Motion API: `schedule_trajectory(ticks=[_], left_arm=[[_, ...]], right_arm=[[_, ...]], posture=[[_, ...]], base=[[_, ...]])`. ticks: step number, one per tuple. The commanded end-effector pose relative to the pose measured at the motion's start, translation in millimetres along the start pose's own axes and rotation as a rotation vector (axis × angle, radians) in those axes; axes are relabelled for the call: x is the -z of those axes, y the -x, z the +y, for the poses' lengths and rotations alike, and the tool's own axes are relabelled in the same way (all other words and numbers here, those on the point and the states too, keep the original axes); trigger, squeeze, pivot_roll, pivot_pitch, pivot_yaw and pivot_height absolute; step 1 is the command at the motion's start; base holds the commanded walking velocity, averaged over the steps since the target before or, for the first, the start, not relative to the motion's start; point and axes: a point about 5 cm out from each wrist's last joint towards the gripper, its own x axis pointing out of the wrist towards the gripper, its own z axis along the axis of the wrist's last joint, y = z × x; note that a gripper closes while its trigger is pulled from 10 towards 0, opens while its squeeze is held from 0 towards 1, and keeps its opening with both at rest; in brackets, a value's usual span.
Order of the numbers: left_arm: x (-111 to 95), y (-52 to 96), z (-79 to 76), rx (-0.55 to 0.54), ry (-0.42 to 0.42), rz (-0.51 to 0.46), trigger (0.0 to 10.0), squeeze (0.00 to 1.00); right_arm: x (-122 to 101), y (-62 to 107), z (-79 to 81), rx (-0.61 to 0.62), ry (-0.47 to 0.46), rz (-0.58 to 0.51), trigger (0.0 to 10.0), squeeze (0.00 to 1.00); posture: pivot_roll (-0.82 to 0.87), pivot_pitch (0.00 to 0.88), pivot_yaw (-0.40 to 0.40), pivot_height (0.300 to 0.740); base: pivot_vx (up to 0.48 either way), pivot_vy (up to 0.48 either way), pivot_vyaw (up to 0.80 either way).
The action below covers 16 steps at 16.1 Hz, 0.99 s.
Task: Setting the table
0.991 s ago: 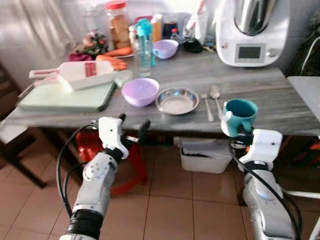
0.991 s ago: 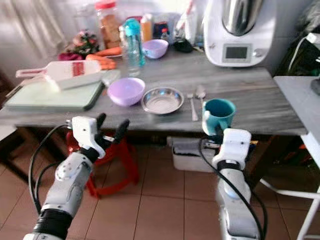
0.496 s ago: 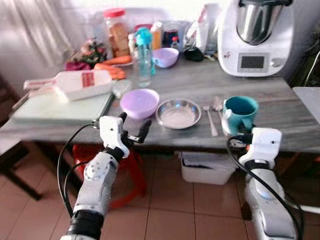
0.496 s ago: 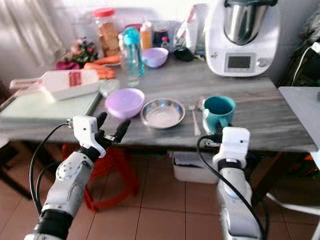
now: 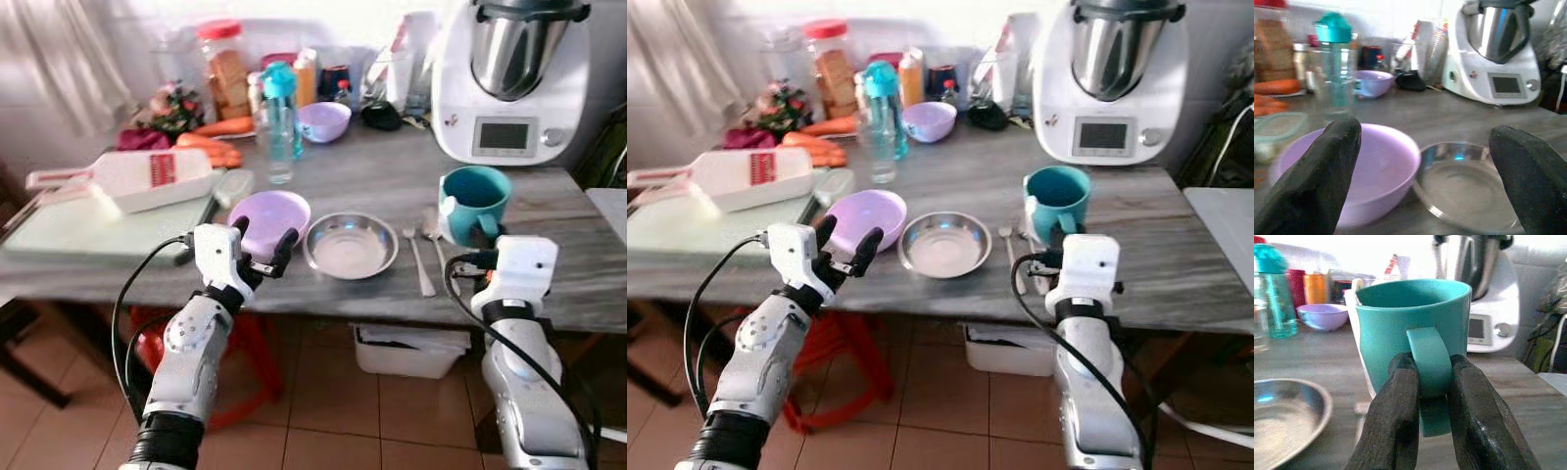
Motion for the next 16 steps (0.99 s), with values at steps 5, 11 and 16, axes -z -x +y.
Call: schedule_trajectory(ticks=[5, 11, 16], left_arm=[[-3, -3.1, -5.6, 0.021, -0.004, -0.005, 10.0, 0.0], [-5, 4.1, -2.0, 0.022, -0.029, -0.013, 10.0, 0.0], [-3, 22.0, 2.5, 0.048, -0.058, 0.011, 10.0, 0.0]], right_arm=[[-8, -1.6, -4.7, 0.017, -0.002, -0.033, 10.0, 0.0], [-8, -3.8, -3.1, 0.002, -0.003, -0.036, 10.0, 0.0], [-10, -14.9, -6.4, -0.046, -0.026, -0.034, 10.0, 0.0]], posture=[[-0.07, 0.005, 0.059, 0.74], [-0.06, 0.007, 0.057, 0.74], [-0.04, 0.019, 0.059, 0.74]], base=[[0.313, 0.0, 0.0], [0.049, 0.0, 0.0], [0.0, 0.0, 0.0]])
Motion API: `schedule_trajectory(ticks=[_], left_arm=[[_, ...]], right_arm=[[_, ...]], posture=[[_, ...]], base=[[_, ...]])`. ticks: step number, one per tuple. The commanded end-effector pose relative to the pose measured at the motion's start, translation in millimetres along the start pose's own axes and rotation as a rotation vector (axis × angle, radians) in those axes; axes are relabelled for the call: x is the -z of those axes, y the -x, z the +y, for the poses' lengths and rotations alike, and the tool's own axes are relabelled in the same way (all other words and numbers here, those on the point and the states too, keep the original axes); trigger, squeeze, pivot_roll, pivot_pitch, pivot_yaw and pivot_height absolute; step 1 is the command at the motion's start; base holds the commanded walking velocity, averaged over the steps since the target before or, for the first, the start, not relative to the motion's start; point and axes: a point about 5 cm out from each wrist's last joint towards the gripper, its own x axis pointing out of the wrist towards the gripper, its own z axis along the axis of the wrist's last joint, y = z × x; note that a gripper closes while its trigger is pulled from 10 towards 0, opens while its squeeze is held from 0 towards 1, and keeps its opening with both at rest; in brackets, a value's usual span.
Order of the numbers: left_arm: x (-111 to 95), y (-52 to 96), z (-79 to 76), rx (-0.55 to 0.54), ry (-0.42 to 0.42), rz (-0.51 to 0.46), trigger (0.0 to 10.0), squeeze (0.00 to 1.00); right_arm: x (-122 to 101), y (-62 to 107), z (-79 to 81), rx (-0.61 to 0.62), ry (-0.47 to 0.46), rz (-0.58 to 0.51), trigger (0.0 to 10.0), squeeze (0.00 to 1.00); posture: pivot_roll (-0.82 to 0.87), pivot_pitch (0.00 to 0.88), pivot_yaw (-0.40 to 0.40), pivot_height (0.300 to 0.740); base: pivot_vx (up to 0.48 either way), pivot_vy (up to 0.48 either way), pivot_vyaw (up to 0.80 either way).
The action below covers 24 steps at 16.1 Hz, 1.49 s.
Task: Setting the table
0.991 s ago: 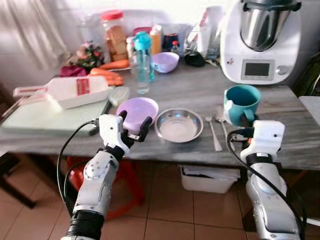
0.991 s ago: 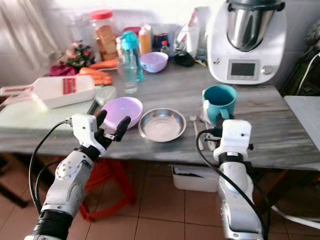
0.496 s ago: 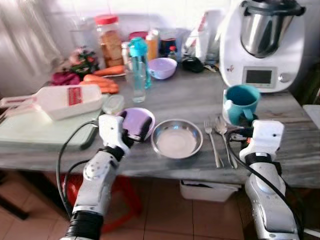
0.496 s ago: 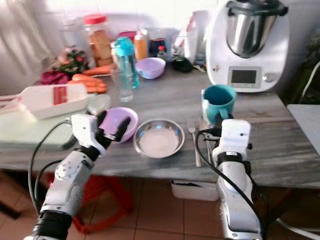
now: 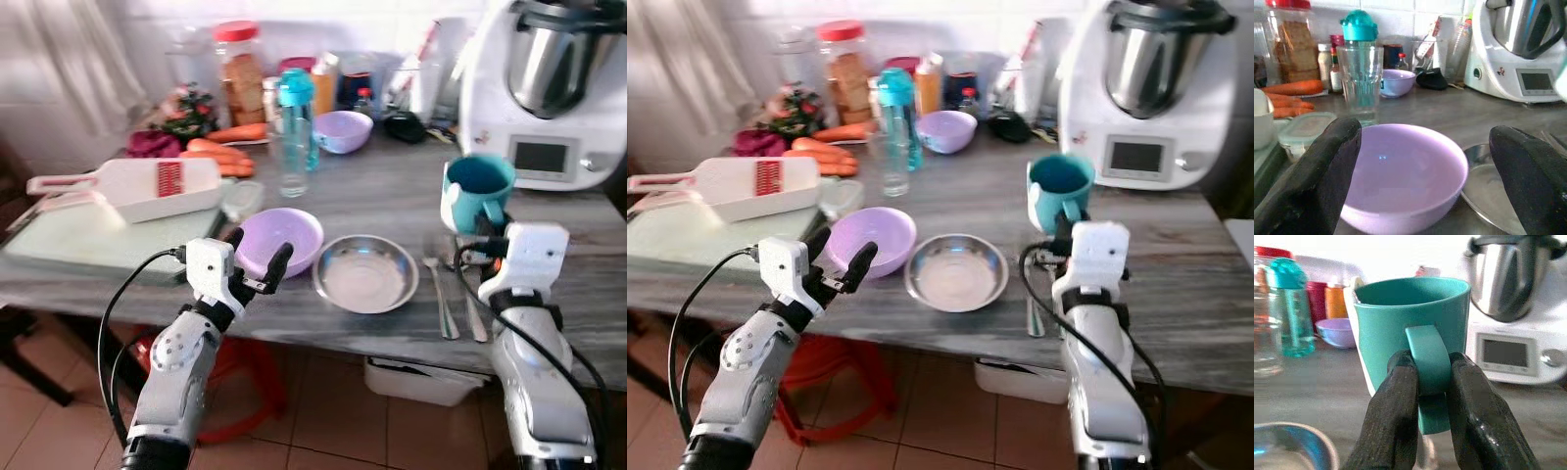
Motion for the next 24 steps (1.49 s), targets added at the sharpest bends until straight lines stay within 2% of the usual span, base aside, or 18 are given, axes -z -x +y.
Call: schedule_trajectory(ticks=[1, 4, 7, 8, 9, 11, 16, 19, 24], left_arm=[[-2, 2.5, -4.5, 0.047, -0.008, 0.007, 10.0, 0.0], [2, 17.1, -6.5, 0.112, 0.017, 0.042, 10.0, 0.0], [2, 23.3, -7.5, 0.144, 0.022, 0.058, 10.0, 0.0], [1, 25.6, -7.8, 0.15, 0.032, 0.062, 10.0, 0.0], [1, 26.0, -7.9, 0.152, 0.035, 0.063, 10.0, 0.0], [-3, 28.6, -13.9, 0.226, 0.097, 0.066, 10.0, 0.0], [-5, 44.4, -15.0, 0.34, 0.14, 0.131, 10.0, 0.0], [-6, 50.7, -13.9, 0.359, 0.149, 0.158, 10.0, 0.0], [-7, 54.6, -13.9, 0.367, 0.154, 0.176, 10.0, 0.0]], right_arm=[[1, -5.6, -3.9, -0.001, 0.003, 0.007, 10.0, 0.0], [4, -19.9, -5.8, -0.026, -0.028, 0.039, 10.0, 0.0], [2, -40.0, -5.0, -0.07, 0.003, 0.025, 10.0, 0.0], [3, -50.9, -3.5, -0.094, -0.015, 0.037, 10.0, 0.0], [3, -52.3, -3.1, -0.098, -0.02, 0.039, 10.0, 0.0], [3, -63.6, 6.0, -0.14, -0.036, 0.037, 10.0, 0.0], [4, -75.0, 21.0, -0.223, -0.09, 0.029, 10.0, 0.0], [1, -78.0, 25.2, -0.265, -0.13, -0.009, 10.0, 0.0], [10, -77.1, 31.3, -0.314, -0.169, 0.001, 10.0, 0.0]], posture=[[-0.04, 0.019, 0.059, 0.74], [-0.03, 0.036, 0.058, 0.74], [-0.01, 0.045, 0.059, 0.74], [0.0, 0.051, 0.06, 0.74], [0.0, 0.051, 0.06, 0.74], [0.02, 0.07, 0.06, 0.74], [0.04, 0.096, 0.066, 0.74], [0.05, 0.112, 0.074, 0.74], [0.06, 0.122, 0.084, 0.74]], base=[[0.0, 0.0, 0.0], [0.0, 0.0, 0.0], [0.0, 0.0, 0.0], [0.0, 0.0, 0.0], [0.0, 0.0, 0.0], [0.0, 0.0, 0.0], [0.0, 0.0, 0.0], [0.0, 0.0, 0.0], [0.0, 0.0, 0.0]])
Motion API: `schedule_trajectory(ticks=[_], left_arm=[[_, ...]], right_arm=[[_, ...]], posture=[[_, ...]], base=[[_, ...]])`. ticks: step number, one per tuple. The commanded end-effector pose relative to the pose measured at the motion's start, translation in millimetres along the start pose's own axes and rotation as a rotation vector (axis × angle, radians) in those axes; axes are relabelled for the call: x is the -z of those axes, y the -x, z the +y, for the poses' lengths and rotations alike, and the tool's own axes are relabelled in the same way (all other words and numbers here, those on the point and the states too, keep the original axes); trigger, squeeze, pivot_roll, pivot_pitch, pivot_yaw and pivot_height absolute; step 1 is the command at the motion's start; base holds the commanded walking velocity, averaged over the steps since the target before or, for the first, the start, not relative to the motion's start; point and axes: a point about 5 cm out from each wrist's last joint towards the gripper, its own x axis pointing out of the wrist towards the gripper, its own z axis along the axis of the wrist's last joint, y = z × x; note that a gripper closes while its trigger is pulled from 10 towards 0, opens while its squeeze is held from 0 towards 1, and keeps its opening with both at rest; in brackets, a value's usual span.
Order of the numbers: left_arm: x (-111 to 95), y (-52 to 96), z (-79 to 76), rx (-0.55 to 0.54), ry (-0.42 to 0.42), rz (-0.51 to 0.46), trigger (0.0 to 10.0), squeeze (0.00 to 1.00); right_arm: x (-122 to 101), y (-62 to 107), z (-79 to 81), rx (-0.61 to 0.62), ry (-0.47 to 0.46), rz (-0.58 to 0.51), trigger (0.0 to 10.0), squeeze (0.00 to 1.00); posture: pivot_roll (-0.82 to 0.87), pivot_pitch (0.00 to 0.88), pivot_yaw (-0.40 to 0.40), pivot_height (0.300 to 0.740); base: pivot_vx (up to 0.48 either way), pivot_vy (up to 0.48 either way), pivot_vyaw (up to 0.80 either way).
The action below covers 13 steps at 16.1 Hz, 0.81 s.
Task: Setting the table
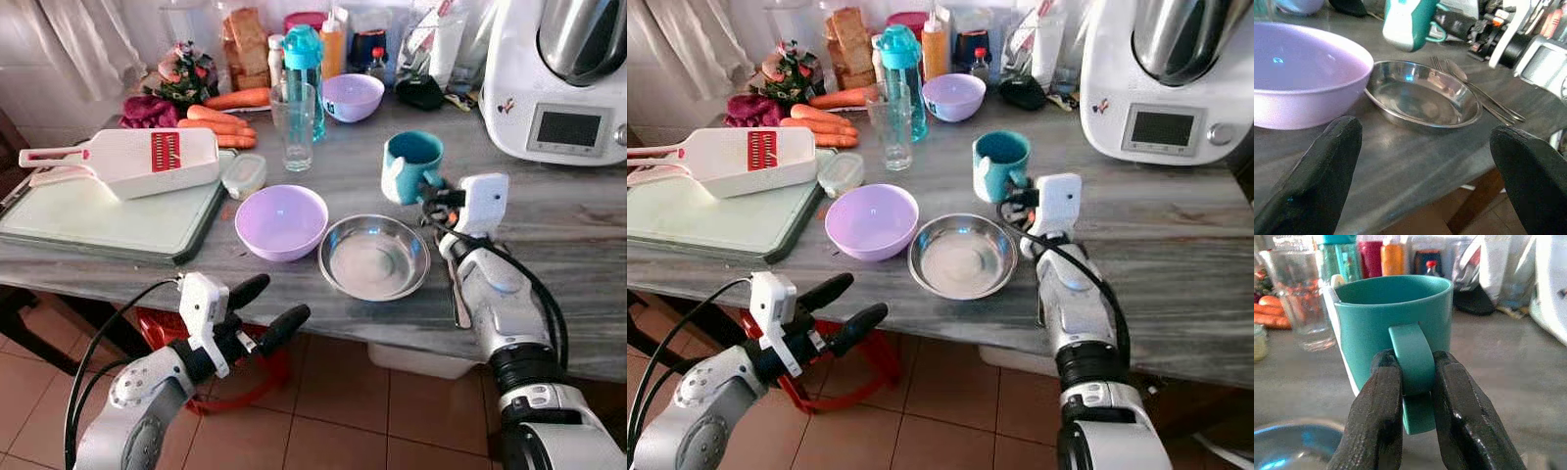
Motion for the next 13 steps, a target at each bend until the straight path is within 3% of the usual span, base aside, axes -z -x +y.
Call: schedule_trajectory(ticks=[1, 9, 10, 11, 13], left_arm=[[-3, 3.7, -0.5, 0.007, -0.012, 0.006, 10.0, 0.0], [0, 3.2, -1.5, 0.016, -0.008, 0.018, 10.0, 0.0], [0, 3.0, -1.6, 0.017, -0.008, 0.019, 10.0, 0.0], [-1, 2.8, -1.7, 0.015, -0.007, 0.019, 10.0, 0.0], [-2, 1.0, -3.9, 0.016, -0.003, 0.014, 10.0, 0.0]], right_arm=[[-5, -4.7, 3.8, -0.02, -0.018, -0.03, 10.0, 0.0], [10, -5.8, 5.3, -0.041, -0.039, 0.005, 10.0, 0.0], [10, -6.2, 5.5, -0.045, -0.046, 0.006, 10.0, 0.52], [11, -6.5, 5.2, -0.038, -0.045, 0.007, 10.0, 0.98], [12, -6.2, 4.7, -0.034, -0.037, 0.009, 10.0, 1.0]], posture=[[0.06, 0.122, 0.085, 0.74], [0.07, 0.121, 0.092, 0.74], [0.07, 0.121, 0.092, 0.74], [0.07, 0.121, 0.092, 0.74], [0.06, 0.121, 0.088, 0.74]], base=[[0.0, 0.0, 0.0], [0.0, 0.0, 0.0], [0.0, 0.0, 0.0], [0.0, 0.0, 0.0], [0.0, 0.0, 0.0]])
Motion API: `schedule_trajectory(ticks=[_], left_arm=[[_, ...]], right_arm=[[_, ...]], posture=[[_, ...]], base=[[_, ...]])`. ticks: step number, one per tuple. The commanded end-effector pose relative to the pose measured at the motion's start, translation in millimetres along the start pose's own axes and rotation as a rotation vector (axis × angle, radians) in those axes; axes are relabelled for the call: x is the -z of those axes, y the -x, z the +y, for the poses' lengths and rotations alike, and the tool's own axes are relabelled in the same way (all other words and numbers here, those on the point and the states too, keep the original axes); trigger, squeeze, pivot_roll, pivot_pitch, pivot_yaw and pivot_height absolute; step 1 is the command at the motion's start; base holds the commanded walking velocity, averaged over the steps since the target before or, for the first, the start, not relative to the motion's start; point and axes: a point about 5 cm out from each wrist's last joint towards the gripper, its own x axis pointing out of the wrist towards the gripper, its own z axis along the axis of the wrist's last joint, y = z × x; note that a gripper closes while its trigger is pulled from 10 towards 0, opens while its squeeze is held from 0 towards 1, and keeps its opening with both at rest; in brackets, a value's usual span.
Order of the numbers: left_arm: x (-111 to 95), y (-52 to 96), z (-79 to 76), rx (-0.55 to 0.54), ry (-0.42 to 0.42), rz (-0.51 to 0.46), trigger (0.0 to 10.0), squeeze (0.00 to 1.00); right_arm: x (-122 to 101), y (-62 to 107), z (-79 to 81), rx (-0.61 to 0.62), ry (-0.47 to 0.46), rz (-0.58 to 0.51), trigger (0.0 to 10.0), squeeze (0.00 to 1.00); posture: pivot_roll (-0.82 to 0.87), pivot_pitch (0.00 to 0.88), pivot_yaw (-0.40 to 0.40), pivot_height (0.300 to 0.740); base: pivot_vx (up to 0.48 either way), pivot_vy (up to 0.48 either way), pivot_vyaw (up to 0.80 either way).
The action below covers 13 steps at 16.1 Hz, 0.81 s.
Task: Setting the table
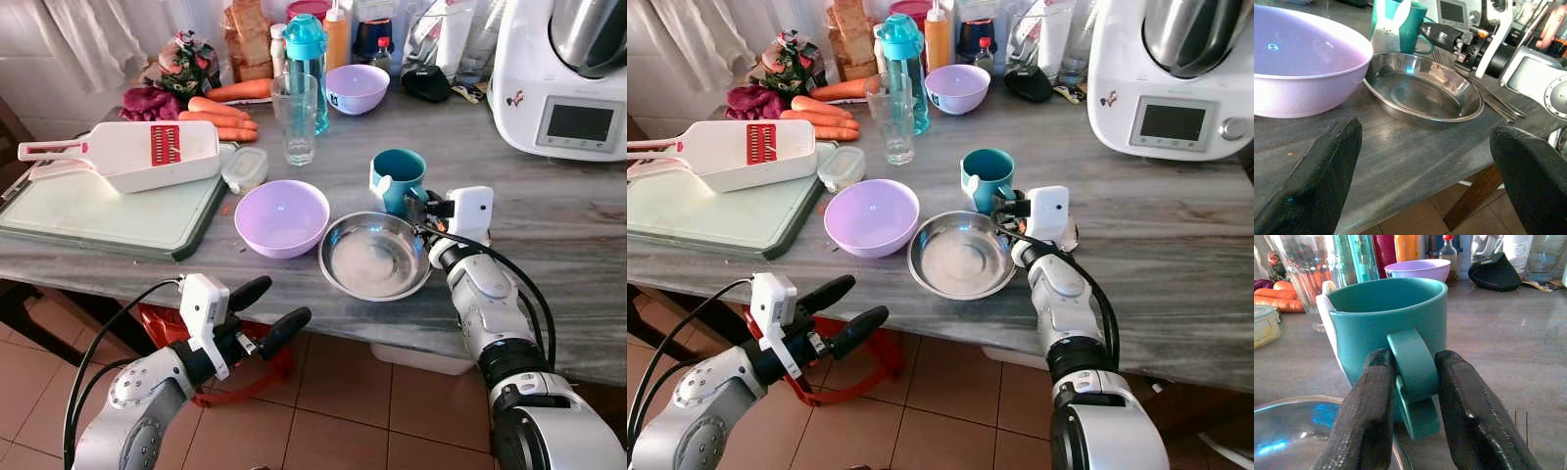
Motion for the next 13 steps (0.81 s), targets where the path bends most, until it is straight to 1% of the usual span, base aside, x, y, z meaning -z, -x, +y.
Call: schedule_trajectory(ticks=[1, 4, 7, 10, 13], left_arm=[[-2, 0.3, -3.0, 0.004, -0.01, 0.005, 10.0, 0.0], [-2, -2.3, -3.3, 0.008, -0.012, 0.001, 10.0, 0.0], [-1, -6.5, -3.6, 0.015, -0.007, 0.002, 10.0, 0.0], [0, -11.4, -3.1, 0.019, -0.003, -0.008, 10.0, 0.0], [2, -16.2, -2.5, 0.012, 0.009, -0.024, 10.0, 0.0]], right_arm=[[-5, -3.4, 0.3, -0.005, 0.005, -0.019, 10.0, 1.0], [-8, -2.0, -5.6, 0.016, 0.022, -0.035, 10.0, 1.0], [-20, -2.1, -10.6, 0.03, 0.042, -0.09, 10.0, 1.0], [-30, 0.7, -10.7, 0.023, 0.04, -0.143, 10.0, 1.0], [-34, 8.9, -8.7, 0.032, 0.037, -0.179, 10.0, 1.0]], posture=[[0.06, 0.12, 0.088, 0.74], [0.06, 0.111, 0.088, 0.74], [0.04, 0.094, 0.085, 0.74], [0.03, 0.083, 0.08, 0.74], [0.0, 0.068, 0.073, 0.74]], base=[[0.0, 0.0, 0.0], [0.0, 0.0, 0.0], [0.0, 0.0, 0.0], [0.0, 0.0, 0.0], [0.0, 0.0, 0.0]])
